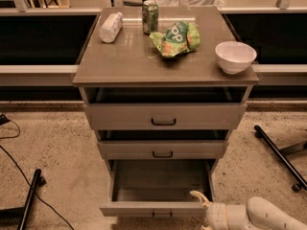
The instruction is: Close bottom drawer
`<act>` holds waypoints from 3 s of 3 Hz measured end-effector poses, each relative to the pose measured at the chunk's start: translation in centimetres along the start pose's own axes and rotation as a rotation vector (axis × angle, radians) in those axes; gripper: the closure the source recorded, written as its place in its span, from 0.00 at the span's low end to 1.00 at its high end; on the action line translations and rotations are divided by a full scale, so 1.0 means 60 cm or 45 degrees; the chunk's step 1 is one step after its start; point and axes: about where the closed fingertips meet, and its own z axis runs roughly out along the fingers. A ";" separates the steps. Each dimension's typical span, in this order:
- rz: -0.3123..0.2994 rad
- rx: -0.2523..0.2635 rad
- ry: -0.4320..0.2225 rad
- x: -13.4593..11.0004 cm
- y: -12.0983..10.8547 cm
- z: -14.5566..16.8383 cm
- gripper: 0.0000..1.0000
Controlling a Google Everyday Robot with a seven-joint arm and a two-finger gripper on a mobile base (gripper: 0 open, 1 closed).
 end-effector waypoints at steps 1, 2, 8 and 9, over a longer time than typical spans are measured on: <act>-0.073 0.104 0.107 0.082 -0.030 0.007 0.16; -0.196 0.168 0.289 0.199 -0.068 0.028 0.47; -0.011 0.502 0.387 0.350 -0.121 0.076 1.00; -0.002 0.549 0.421 0.360 -0.130 0.067 0.82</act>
Offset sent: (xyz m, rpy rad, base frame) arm 0.0604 -0.0689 -0.1593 -0.3923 -0.2354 -0.0885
